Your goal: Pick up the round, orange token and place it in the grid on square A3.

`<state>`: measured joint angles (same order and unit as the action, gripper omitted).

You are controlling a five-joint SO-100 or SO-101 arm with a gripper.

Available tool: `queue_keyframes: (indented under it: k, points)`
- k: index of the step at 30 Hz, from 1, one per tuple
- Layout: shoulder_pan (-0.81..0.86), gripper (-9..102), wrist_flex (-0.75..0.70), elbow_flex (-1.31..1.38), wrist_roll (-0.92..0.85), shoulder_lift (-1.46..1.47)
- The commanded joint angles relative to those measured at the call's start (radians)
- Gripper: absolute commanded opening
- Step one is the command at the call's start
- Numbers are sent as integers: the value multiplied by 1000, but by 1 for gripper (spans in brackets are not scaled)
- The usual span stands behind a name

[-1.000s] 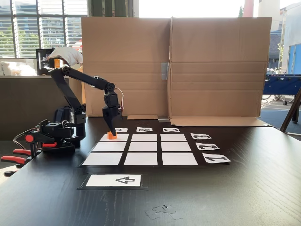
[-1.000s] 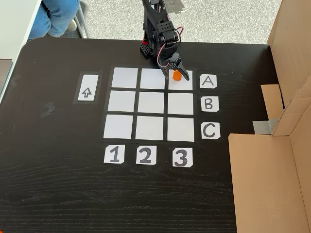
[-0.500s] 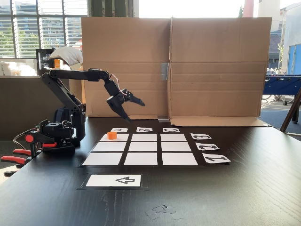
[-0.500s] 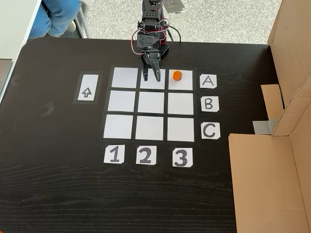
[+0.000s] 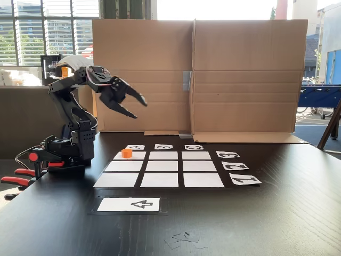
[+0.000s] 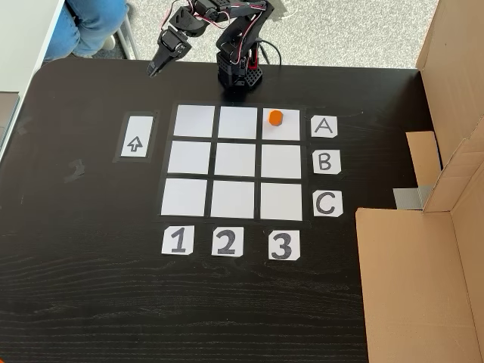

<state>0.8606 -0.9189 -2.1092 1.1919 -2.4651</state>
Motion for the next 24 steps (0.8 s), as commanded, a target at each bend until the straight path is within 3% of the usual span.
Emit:
queue_keyframes:
  k: [1, 6, 24]
  points:
    - [158, 0, 52, 20, 97, -49]
    - [417, 0, 123, -21, 304, -69]
    - [865, -1, 130, -607, 337, -515]
